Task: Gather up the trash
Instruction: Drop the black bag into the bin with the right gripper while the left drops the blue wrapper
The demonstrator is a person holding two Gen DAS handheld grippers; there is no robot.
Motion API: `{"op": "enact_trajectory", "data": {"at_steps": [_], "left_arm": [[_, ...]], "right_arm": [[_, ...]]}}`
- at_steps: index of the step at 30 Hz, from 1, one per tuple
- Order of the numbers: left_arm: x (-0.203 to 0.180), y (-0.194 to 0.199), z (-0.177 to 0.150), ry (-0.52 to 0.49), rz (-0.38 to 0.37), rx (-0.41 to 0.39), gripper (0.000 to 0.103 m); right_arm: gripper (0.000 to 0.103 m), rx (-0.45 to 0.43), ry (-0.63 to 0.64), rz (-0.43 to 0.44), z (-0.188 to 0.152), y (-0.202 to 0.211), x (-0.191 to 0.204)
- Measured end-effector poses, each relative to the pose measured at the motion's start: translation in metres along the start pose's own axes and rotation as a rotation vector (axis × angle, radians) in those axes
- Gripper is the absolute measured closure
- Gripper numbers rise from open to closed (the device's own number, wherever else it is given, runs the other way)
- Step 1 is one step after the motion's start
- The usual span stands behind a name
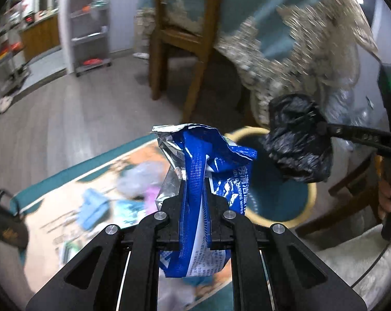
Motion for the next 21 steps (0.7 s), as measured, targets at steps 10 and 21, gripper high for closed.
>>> {"op": "enact_trajectory", "data": {"at_steps": [10, 21], "left_arm": [[-0.066, -0.07, -0.008, -0.041, -0.083, 0.054, 0.091], [-0.067, -0.072, -0.007, -0.032, -0.114, 0.037, 0.043]], "right_arm": [[0.101, 0.115, -0.001, -0.115, -0.022, -0.033, -0.047], [0.055, 0.108, 0.033, -0.177, -0.024, -0.03, -0.052]]}}
Point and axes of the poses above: each gripper's, at about its wrist camera, not at the fingertips, and y roughly against the way its jaws point, x to its left, z to its top, the point moved 1 cm from there along -y, roughly the way its jaws point, and after that the axes turned 14 degrees about y, right-handed, at the moved point
